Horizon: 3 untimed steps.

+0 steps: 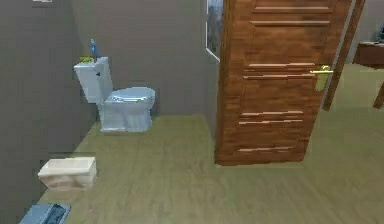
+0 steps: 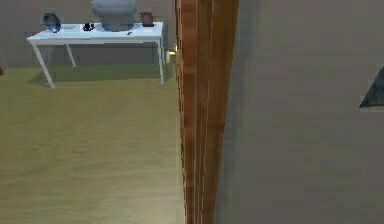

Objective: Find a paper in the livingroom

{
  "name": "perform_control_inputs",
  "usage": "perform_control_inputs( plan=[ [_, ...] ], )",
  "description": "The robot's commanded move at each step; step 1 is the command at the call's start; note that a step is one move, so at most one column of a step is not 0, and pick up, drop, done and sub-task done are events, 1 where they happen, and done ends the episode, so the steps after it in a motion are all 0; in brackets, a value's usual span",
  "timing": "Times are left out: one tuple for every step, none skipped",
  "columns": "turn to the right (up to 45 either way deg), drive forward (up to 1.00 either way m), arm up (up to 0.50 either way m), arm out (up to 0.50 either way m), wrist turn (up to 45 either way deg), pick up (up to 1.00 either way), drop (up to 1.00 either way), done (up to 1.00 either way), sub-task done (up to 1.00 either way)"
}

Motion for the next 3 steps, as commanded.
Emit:
perform_control_inputs(
  plan=[
    [36.0, 0.0, 0.0, 0.0, 0.0, 0.0, 0.0, 0.0, 0.0],
    [0.0, 0.3, 0.0, 0.0, 0.0, 0.0, 0.0, 0.0, 0.0],
    [-30.0, 0.0, 0.0, 0.0, 0.0, 0.0, 0.0, 0.0, 0.0]
  ],
)
